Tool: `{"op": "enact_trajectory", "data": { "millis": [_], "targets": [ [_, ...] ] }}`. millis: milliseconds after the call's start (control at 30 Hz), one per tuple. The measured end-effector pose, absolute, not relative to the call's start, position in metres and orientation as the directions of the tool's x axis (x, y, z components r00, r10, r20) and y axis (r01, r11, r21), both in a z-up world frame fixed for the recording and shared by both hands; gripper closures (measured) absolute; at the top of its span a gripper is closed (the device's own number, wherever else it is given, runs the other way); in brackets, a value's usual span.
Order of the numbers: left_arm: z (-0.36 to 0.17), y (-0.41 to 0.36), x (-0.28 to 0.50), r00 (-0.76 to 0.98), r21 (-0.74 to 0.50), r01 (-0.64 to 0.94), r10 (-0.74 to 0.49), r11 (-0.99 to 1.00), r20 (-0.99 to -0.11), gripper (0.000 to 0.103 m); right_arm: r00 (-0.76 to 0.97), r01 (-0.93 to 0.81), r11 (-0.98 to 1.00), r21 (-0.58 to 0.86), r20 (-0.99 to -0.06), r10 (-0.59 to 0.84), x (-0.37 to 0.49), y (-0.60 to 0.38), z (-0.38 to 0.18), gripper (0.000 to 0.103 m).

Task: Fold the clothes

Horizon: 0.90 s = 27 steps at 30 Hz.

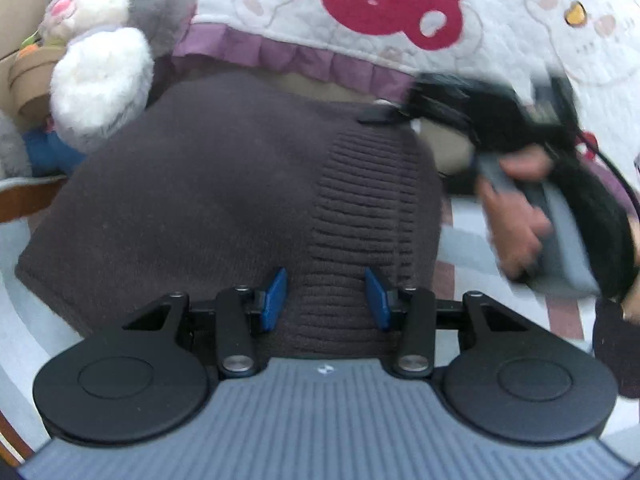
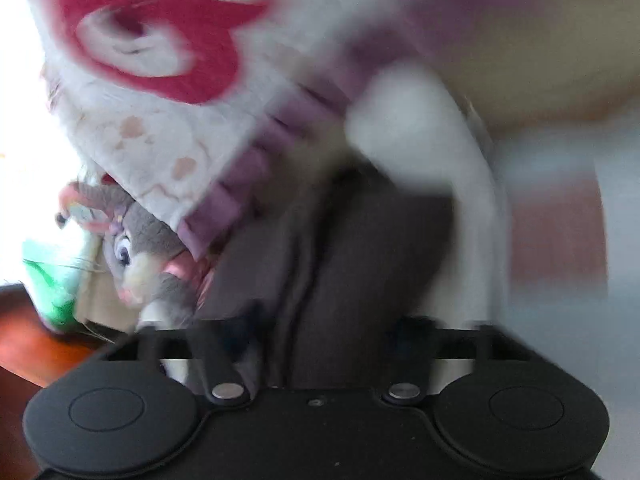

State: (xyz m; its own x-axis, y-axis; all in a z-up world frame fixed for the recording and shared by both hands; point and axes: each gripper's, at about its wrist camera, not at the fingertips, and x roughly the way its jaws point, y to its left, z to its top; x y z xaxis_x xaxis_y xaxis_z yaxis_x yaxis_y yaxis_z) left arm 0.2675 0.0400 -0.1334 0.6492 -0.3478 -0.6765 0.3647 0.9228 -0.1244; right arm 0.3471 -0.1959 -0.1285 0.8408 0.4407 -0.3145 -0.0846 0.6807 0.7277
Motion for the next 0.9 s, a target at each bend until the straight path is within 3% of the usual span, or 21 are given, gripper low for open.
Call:
{"op": "enact_trajectory", "data": {
  "millis": [100, 200, 300, 333, 433, 567, 700, 900],
  "targets": [
    [-0.134, 0.041, 0.264, 0.655, -0.138, 0.364, -0.358, 0.921, -0.666, 0.061, 0.885, -0.141, 0.817, 0.559, -0.298, 0.357, 0.351, -0.181, -0.113, 0.071],
    [-0.141, 0.041, 0.266, 0.652, -0.160, 0.371, -0.379, 0.915, -0.657, 0.061, 0.857, -0.008, 0.896, 0.445, -0.458, 0.235, 0.358, -0.179, -0.143, 0.067],
    [-0.140, 0.034, 0.262, 0.650, -0.131, 0.390, -0.373, 0.911, -0.661, 0.060, 0.862, 0.095, 0.830, 0.549, -0.463, 0.207, 0.346, -0.198, -0.162, 0.041],
    [-0.138, 0.031, 0.261, 0.652, -0.112, 0.395, -0.364, 0.912, -0.665, 0.060, 0.866, 0.127, 0.796, 0.592, -0.458, 0.203, 0.341, -0.205, -0.167, 0.038],
    [-0.135, 0.027, 0.260, 0.652, -0.089, 0.389, -0.342, 0.917, -0.677, 0.059, 0.868, 0.154, 0.744, 0.651, -0.448, 0.212, 0.340, -0.220, -0.166, 0.038],
    [-0.133, 0.026, 0.259, 0.651, -0.096, 0.363, -0.326, 0.927, -0.686, 0.059, 0.859, 0.251, 0.790, 0.559, -0.504, 0.084, 0.343, -0.241, -0.152, 0.044],
    [-0.126, 0.026, 0.248, 0.655, -0.083, 0.344, -0.303, 0.935, -0.692, 0.059, 0.861, 0.217, 0.725, 0.654, -0.478, 0.173, 0.325, -0.261, -0.151, 0.044],
    [-0.119, 0.015, 0.213, 0.642, -0.020, 0.298, -0.217, 0.954, -0.735, 0.051, 0.831, 0.075, 0.782, 0.618, -0.473, 0.294, 0.272, -0.244, -0.156, 0.044]
  ]
}}
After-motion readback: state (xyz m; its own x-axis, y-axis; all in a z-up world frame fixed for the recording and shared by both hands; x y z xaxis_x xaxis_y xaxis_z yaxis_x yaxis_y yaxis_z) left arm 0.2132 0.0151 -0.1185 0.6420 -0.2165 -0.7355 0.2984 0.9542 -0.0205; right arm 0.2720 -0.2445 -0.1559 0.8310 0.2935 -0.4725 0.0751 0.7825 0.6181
